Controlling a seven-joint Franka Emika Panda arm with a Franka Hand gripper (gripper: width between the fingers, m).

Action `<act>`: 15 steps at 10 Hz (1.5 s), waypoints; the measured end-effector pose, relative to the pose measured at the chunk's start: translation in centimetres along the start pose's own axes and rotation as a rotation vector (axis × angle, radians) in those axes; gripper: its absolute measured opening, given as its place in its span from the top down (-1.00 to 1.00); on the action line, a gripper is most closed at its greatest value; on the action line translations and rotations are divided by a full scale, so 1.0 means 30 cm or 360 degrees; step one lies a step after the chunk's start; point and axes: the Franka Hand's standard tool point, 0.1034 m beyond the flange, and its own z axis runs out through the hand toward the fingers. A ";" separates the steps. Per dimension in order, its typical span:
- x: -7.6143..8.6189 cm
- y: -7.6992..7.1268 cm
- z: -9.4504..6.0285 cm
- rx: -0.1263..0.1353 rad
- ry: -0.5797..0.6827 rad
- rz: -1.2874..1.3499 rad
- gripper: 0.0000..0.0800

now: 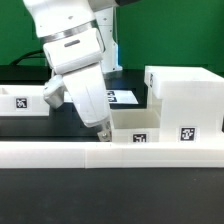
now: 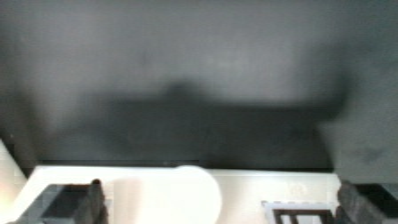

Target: Assemble drawer

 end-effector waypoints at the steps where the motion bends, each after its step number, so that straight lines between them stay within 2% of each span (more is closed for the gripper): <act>1: 0.010 0.006 0.002 -0.0014 -0.0004 0.0015 -0.62; 4: 0.005 0.006 0.004 -0.0019 -0.0004 0.0014 -0.62; 5: 0.018 0.014 0.013 -0.0049 -0.0006 -0.0013 -0.62; 10: 0.110 0.034 0.037 -0.0036 -0.0040 -0.0090 -0.62; 12: 0.096 0.031 0.036 -0.0035 -0.0040 -0.0078 -0.62; 14: 0.105 0.019 0.057 -0.0049 -0.0040 -0.0099 -0.62; 15: 0.123 0.011 0.071 -0.0039 -0.0033 -0.0105 -0.62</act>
Offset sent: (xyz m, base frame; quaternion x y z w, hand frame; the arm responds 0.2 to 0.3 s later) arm 0.0000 0.0000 0.0000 0.0000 0.0000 0.0000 1.0000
